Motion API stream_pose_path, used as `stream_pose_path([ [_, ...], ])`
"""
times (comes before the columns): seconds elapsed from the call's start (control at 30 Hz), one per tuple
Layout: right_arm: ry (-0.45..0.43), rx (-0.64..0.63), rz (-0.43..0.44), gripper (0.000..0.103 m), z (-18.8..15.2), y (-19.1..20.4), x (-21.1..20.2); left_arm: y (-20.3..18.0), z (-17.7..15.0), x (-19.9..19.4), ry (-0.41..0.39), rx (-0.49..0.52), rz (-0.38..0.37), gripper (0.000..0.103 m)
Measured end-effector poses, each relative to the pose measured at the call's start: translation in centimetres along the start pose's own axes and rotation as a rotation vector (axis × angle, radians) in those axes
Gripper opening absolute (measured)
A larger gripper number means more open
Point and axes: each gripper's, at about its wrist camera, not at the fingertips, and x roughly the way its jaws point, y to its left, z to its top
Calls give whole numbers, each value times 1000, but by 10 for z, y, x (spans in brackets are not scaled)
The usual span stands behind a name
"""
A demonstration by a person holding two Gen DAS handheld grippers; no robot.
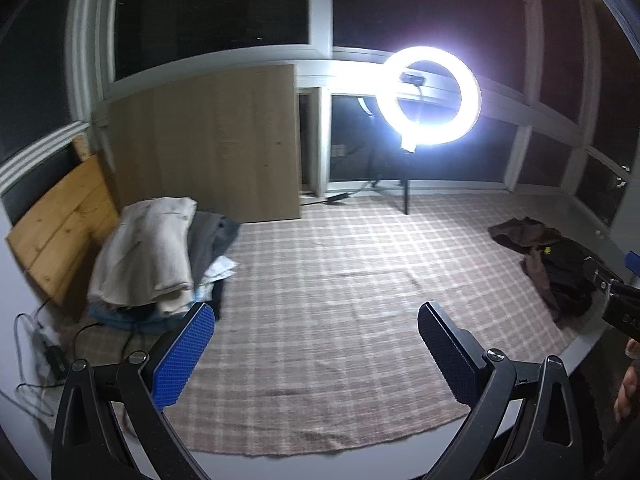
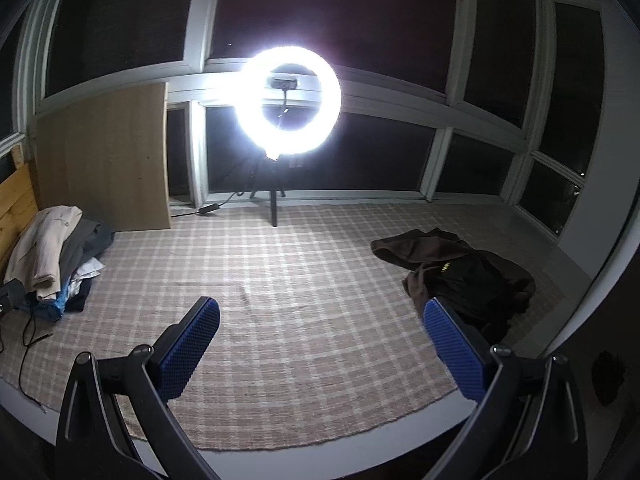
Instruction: Fold clothes
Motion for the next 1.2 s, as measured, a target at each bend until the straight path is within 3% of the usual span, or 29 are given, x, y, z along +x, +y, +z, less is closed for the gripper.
stream_pose_path([
  [0.23,17,27,-50,103,-2,-9,3,-15,2,15,28,24,-71,102],
  [0.63,31,40,-110,103,-1,-20,7,-45,10,23,18,160,1,102],
  [0.9,36,46,-139,103,-1,-40,19,-69,19,36,20,171,-39,102],
  [1.2,38,63,-116,103,11,-58,44,-92,34,48,16,179,-25,102],
])
